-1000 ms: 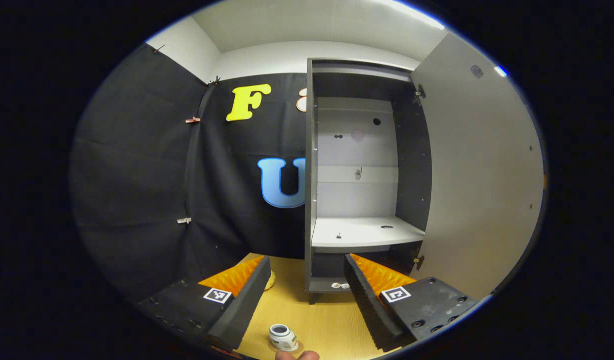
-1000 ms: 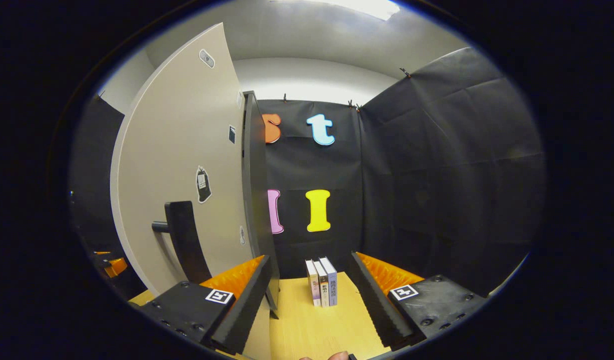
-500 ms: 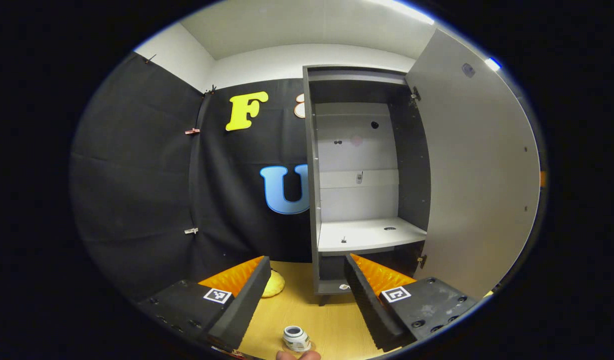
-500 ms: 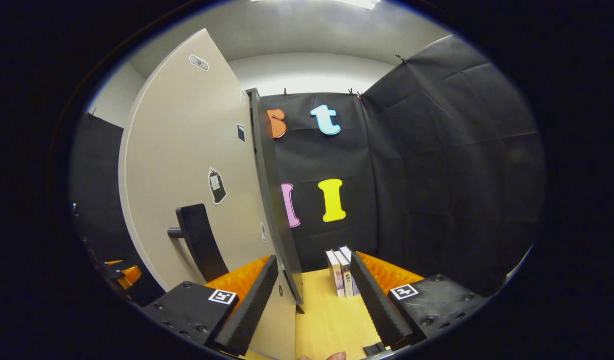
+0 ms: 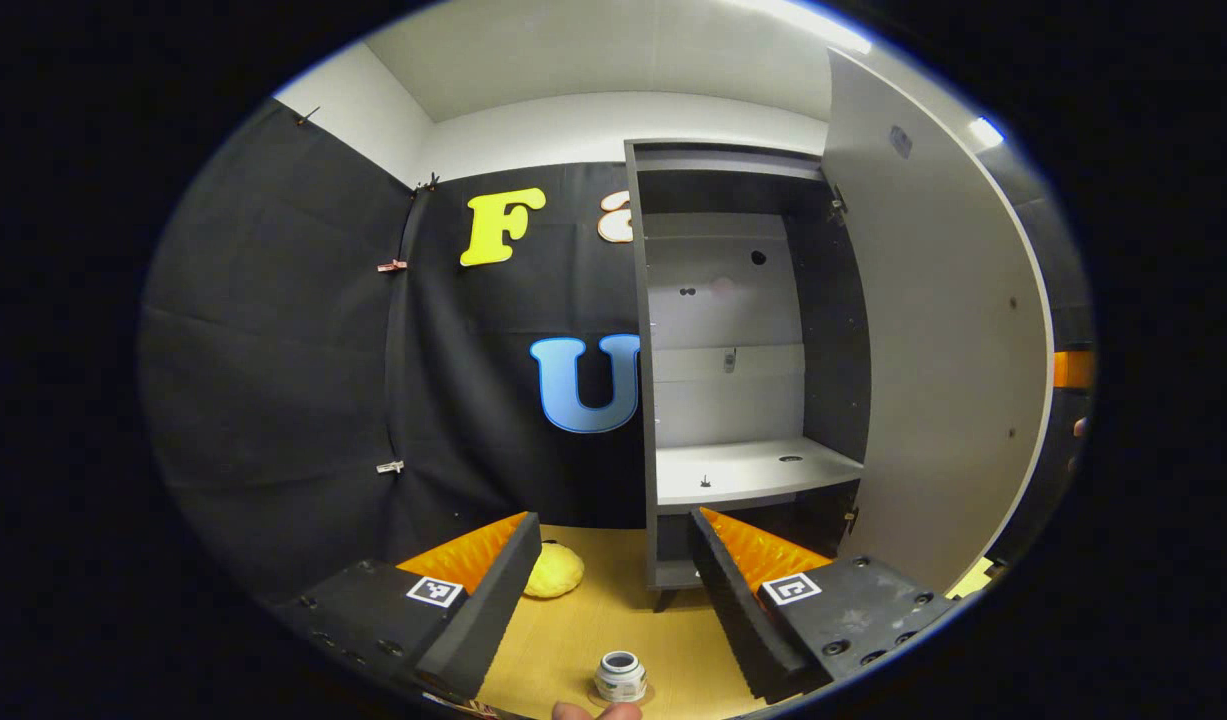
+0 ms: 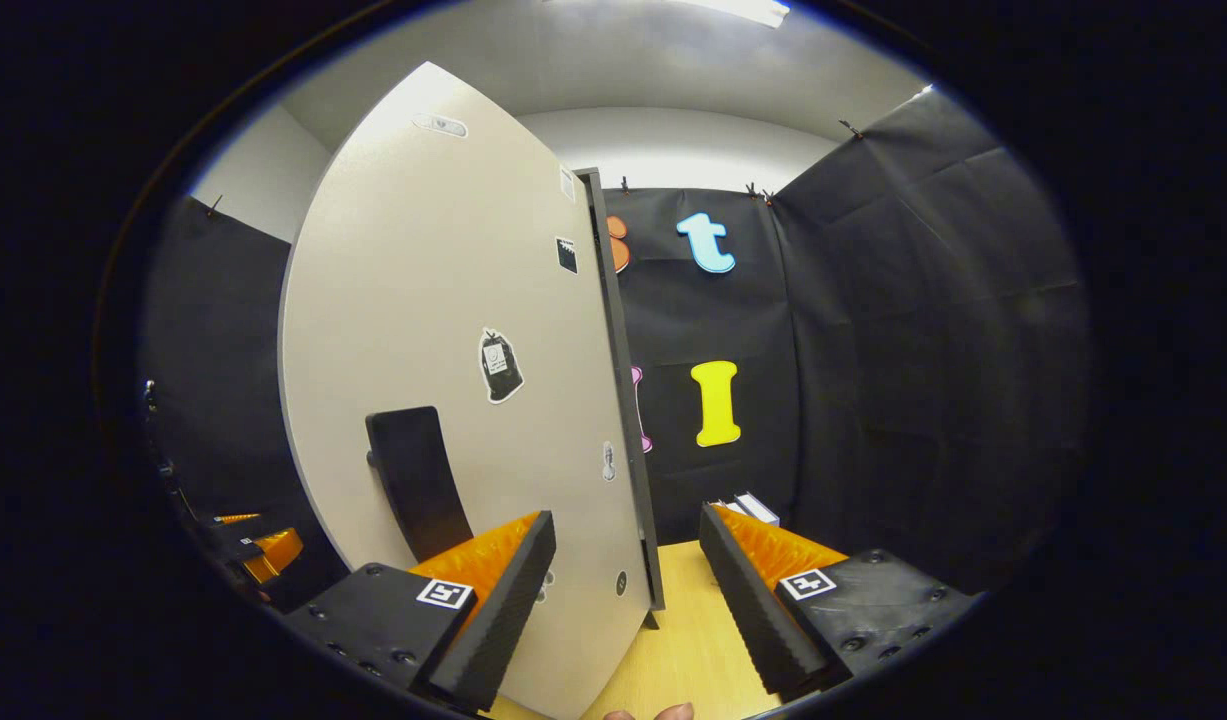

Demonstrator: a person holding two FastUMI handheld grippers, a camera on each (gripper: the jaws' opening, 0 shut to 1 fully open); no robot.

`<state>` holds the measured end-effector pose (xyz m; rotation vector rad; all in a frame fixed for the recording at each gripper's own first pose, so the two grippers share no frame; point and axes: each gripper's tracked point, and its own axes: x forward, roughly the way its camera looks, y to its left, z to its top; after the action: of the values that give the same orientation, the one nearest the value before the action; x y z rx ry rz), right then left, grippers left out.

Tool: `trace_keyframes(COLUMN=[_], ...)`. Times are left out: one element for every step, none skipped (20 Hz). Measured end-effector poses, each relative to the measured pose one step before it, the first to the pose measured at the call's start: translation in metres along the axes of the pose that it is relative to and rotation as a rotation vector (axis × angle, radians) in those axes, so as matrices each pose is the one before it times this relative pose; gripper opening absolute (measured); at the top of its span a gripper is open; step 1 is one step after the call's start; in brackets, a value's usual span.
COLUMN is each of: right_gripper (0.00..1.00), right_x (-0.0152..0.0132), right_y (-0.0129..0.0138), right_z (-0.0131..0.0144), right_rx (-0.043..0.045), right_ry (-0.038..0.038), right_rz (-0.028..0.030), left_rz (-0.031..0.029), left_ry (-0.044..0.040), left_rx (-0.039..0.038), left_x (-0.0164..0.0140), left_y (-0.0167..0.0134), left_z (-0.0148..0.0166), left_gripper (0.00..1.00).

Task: Open the cabinet door with the right hand, grasp the bottle in the cabinet with the left hand and place it on the coaster, then close the cabinet door with the right hand.

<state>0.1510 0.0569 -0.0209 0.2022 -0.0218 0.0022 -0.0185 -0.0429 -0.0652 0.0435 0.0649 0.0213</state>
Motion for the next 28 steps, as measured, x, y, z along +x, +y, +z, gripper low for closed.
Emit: trace_keyframes(right_gripper=[0.95, 0.95, 0.95, 0.95, 0.95, 0.95, 0.95, 0.95, 0.95, 0.95, 0.95, 0.95, 0.95, 0.95, 0.95, 0.96, 0.97, 0.98, 0.98, 0.98, 0.98, 0.98, 0.98, 0.98, 0.98, 0.98, 0.98, 0.98], right_x=[0.00034, 0.0007, 0.00129, 0.00154, 0.00125, 0.00186, 0.00147, 0.00101, 0.0011, 0.00107, 0.00106, 0.00116, 0.00052, 0.00157, 0.00076, 0.00117, 0.00131, 0.00067, 0.00126, 0.00045, 0.00031, 0.00001, 0.00088, -0.00026, 0.0003, -0.00073, -0.00002, -0.00045], right_y=[0.00534, 0.00502, 0.00412, 0.00465, 0.00453, 0.00434, 0.0064, 0.0063, 0.00746, 0.00819, 0.00864, 0.00889, 0.00894, 0.01114, 0.01209, 0.01155, 0.00972, 0.00657, 0.00525, 0.00237, 0.00213, 0.00122, 0.00058, -0.00104, -0.0018, -0.00252, -0.00253, -0.00251], right_z=[-0.00216, -0.00099, -0.00177, -0.00087, -0.00066, 0.00012, -0.00149, -0.00061, -0.0015, -0.0013, -0.00234, -0.00286, -0.00322, -0.0008, -0.00039, -0.00019, 0.00006, 0.00015, 0.00006, -0.00033, -0.00124, -0.00021, 0.00015, -0.00059, -0.00017, -0.00068, -0.00158, -0.00035], right_rx=[0.00688, 0.00905, 0.00625, 0.00171, -0.00207, -0.00442, -0.00557, -0.00576, -0.00487, -0.00277, -0.00099, -0.00229, -0.00371, -0.00554, -0.00932, -0.00783, -0.00578, -0.00504, -0.00737, -0.00788, -0.00577, -0.00082, 0.00176, 0.00016, -0.00217, -0.00283, -0.00313, -0.00083], right_ry=[0.00232, -0.0002, 0.0022, 0.00043, -0.00097, -0.00019, 0.00015, 0.00007, 0.00077, 0.00257, 0.00378, 0.00463, 0.00445, 0.00127, 0.00086, 0.00082, -0.00126, -0.00245, -0.00202, 0.00083, 0.00153, -0.0006, -0.00077, -0.00028, 0.00104, 0.00316, 0.00531, 0.00355], right_rz=[-0.00102, -0.00332, -0.00213, -0.00029, -0.00025, 0.00008, 0.00082, 0.00279, 0.00685, 0.01051, 0.01267, 0.01694, 0.01884, 0.02361, 0.02433, 0.02631, 0.01971, 0.01335, 0.00819, 0.00222, 0.00198, 0.00009, -0.00034, -0.00292, -0.0061, -0.00826, -0.00903, -0.00717], left_rz=[-0.0027, -0.00167, -0.00106, -0.00372, -0.00489, -0.00509, -0.00565, -0.00272, -0.00401, -0.00146, -0.00237, -0.00119, -0.00038, 0.00026, 0.00167, 0.00168, 0.00038, 0.00101, -0.00191, -0.00166, 0.0003, -0.00012, -0.00076, -0.00071, -0.00168, -0.00207, -0.00335, -0.00489], left_ry=[-0.00038, -0.00157, -0.0033, -0.00265, -0.00316, -0.00212, -0.00271, -0.003, -0.00295, -0.00373, -0.00159, -0.00188, -0.00154, -0.00022, -0.00036, 0.00143, 0.00063, -0.00028, -0.00169, -0.00088, -0.0007, -0.00078, -0.00042, 0.00062, 0.00015, -0.00029, 0.0, -0.00164], left_rx=[0.00128, 0.00184, 0.00094, 0.00032, -0.00019, -0.00058, -0.00002, -0.00044, -0.00061, -0.00031, -0.00057, -0.00038, -0.00048, -0.00016, -0.00037, -0.00132, -0.00302, -0.0041, -0.00541, -0.00346, -0.00079, 0.00022, -0.00058, -0.00112, -0.00123, -0.00085, -0.00035, -0.00038], left_x=[0.0027, 0.00113, 0.00101, 0.00067, -0.00048, -0.00125, -0.00032, -0.0001, 0.00006, -0.00023, 0.0006, -0.00016, 0.00044, 0.00054, 0.00003, 0.0008, -0.00076, 0.0003, -0.00041, 0.00097, 0.0008, 0.00053, 0.00143, 0.00088, 0.00037, 0.00018, 0.00051, 0.00123], left_y=[0.00309, 0.00308, 0.00305, 0.00172, 0.00087, 0.00041, 0.00074, 0.00161, 0.00128, 0.00186, 0.00161, 0.00234, 0.00177, 0.00197, 0.00277, 0.00141, 0.00218, 0.00143, 0.00105, 0.00065, 0.00061, 0.00163, 0.00079, 0.00007, -0.00055, -0.00088, -0.00084, -0.00173], left_z=[0.00094, 0.00115, 0.00091, 0.00145, 0.00103, -0.00053, 0.00097, 0.00101, 0.0015, 0.00051, 0.00094, -0.00093, 0.00062, -0.0007, -0.0001, -0.00109, 0.00024, -0.00052, 0.00061, -0.00051, 0.00058, 0.00073, 0.00069, 0.00051, -0.0003, 0.00044, 0.00073, 0.00055], left_gripper=[0.92, 0.93, 0.93, 0.92, 0.92, 0.92, 0.92, 0.92, 0.92, 0.92, 0.92, 0.93, 0.93, 0.92, 0.92, 0.92, 0.93, 0.92, 0.92, 0.93, 0.93, 0.93, 0.93, 0.93, 0.93, 0.93, 0.93, 0.93])
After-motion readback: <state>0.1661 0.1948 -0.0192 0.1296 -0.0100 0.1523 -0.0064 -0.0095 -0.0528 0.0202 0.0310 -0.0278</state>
